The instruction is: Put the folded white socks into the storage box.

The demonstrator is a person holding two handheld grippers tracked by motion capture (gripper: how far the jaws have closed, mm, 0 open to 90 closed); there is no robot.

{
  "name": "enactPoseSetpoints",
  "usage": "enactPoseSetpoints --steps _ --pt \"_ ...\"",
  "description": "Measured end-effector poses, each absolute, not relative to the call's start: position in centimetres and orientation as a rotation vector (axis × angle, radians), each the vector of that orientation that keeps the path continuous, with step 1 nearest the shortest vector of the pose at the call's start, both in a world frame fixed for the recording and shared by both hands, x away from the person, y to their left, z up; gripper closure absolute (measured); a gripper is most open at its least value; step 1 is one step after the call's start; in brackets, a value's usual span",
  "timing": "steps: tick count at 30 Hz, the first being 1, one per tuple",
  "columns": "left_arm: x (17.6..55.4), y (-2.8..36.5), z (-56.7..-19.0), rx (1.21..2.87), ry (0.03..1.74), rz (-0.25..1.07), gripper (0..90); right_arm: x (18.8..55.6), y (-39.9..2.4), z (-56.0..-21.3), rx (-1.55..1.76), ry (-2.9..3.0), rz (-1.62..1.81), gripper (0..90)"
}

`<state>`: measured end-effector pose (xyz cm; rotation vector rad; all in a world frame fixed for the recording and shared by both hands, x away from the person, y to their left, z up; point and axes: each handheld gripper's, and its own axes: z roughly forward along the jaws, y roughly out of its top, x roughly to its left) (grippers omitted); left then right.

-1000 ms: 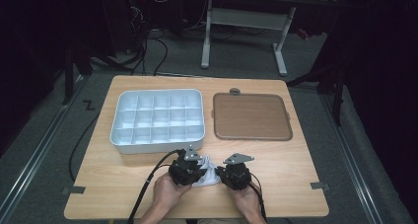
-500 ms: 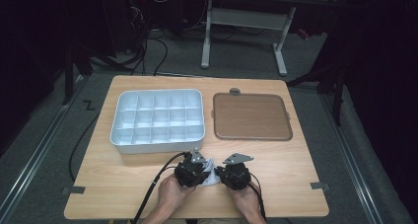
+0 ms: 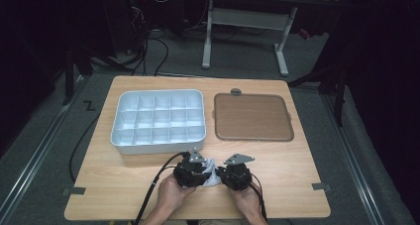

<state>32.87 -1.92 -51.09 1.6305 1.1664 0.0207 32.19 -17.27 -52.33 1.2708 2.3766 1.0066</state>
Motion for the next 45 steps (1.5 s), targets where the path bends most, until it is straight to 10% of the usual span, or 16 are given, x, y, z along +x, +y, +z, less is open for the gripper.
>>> enactPoseSetpoints --steps 15,45 --pt "31.9 0.9 -49.1 1.557 1.154 0.044 48.5 31.5 -18.1 -50.9 1.266 2.319 1.031 75.0" --pt "31.6 4.6 -51.6 1.516 1.219 0.113 47.0 31.2 -14.8 -50.6 1.141 2.450 0.970 72.7"
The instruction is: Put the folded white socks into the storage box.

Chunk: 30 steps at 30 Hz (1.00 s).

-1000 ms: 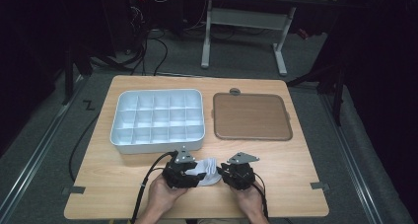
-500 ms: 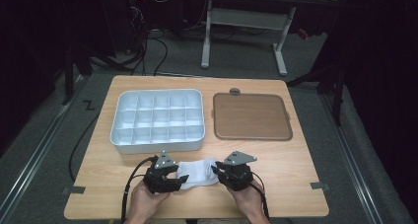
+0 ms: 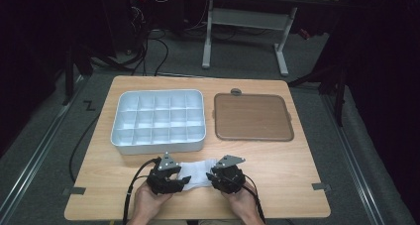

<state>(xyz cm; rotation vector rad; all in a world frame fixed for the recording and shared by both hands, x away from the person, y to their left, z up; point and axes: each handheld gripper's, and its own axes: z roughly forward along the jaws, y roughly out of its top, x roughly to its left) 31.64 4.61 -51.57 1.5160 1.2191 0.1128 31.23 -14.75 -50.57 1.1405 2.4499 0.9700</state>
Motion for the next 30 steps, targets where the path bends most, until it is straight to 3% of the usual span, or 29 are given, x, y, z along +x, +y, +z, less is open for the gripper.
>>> enactPoseSetpoints --steps 3,6,16,30 --pt "31.7 4.3 -51.6 1.509 1.213 0.110 47.1 31.2 -14.9 -50.8 1.144 2.457 0.972 81.1" --pt "31.7 4.0 -51.6 1.517 1.203 0.111 47.2 31.0 -15.0 -50.7 1.135 2.438 0.994 83.8" --pt "31.6 3.1 -52.0 1.533 1.196 0.118 47.8 30.3 -16.1 -48.9 1.130 2.348 1.046 84.4" --pt "31.8 1.9 -53.3 1.597 1.183 0.138 51.6 30.7 -17.8 -51.1 1.210 2.359 0.904 84.4"
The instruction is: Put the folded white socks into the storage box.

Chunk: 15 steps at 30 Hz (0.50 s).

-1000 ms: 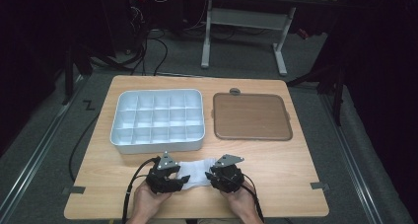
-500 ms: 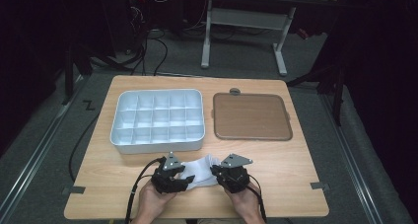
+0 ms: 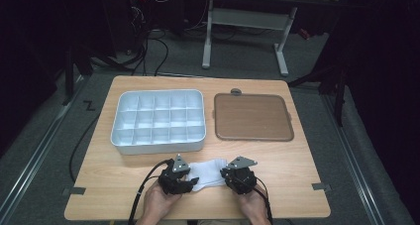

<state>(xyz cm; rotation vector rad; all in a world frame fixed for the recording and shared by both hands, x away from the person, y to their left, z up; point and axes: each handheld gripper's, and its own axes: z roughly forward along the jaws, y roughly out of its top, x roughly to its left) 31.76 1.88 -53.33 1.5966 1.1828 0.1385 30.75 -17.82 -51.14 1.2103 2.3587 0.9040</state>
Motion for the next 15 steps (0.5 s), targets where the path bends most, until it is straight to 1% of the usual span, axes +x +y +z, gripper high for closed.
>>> enactPoseSetpoints --steps 15 --pt "31.94 1.99 -53.36 1.595 1.195 0.155 51.1 30.64 -17.77 -51.54 1.210 2.348 0.901 84.2"
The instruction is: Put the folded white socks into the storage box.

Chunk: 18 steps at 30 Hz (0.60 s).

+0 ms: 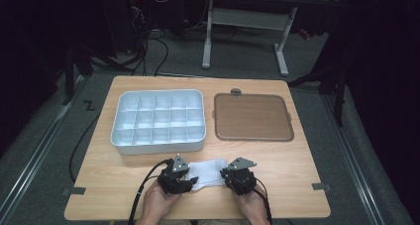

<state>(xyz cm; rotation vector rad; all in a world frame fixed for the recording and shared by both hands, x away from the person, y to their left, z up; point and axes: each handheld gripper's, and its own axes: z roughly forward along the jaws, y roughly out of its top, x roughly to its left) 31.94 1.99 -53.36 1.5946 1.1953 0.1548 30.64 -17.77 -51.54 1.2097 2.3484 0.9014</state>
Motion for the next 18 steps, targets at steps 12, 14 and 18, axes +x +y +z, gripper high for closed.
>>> enactPoseSetpoints --steps 12,14,18 --pt "32.3 3.7 -53.2 1.572 1.259 0.144 48.8 30.8 -16.6 -51.5 1.175 2.387 0.931 80.0" --pt "32.3 4.0 -53.1 1.572 1.279 0.127 47.6 30.8 -16.4 -51.5 1.167 2.393 0.940 78.2" --pt "32.5 4.8 -52.5 1.535 1.315 0.088 44.1 30.7 -16.2 -51.0 1.162 2.398 0.958 71.4"
